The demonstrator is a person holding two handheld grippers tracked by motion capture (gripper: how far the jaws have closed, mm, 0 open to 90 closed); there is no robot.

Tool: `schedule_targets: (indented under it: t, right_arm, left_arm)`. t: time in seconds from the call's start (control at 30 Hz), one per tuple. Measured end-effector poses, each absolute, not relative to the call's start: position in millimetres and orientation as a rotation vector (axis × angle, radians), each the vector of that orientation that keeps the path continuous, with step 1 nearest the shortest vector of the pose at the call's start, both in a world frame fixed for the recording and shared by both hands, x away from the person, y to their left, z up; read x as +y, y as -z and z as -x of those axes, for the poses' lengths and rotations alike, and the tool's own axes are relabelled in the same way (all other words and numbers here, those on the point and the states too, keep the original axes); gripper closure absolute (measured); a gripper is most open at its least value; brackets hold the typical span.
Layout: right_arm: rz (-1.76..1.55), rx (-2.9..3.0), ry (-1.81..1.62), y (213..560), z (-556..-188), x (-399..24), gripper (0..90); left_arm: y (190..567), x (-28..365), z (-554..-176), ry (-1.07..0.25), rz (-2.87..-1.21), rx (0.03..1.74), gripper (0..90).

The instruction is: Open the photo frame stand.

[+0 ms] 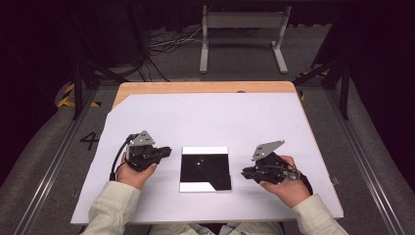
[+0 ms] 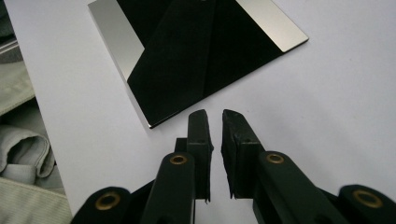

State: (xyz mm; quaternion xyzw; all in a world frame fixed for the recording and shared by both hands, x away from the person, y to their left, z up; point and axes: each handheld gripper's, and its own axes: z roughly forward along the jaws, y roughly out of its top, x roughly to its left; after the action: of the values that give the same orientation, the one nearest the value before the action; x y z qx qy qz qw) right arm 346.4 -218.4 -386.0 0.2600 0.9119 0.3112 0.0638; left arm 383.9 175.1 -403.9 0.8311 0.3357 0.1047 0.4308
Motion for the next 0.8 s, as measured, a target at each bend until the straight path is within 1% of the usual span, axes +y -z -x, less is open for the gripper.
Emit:
schedule_targets:
  t: [0.23,0.8]
  right_arm:
    - [-0.855,2.769,-0.956,386.8,-347.1,-217.7,73.8]
    - [-0.841,2.868,-0.836,402.5,-343.8,-200.2,73.2]
  left_arm:
    - [404.0,180.8,-384.6,-0.263,-2.042,0.852,78.0]
    - [403.6,186.5,-386.4,-0.261,-2.023,0.872,77.1]
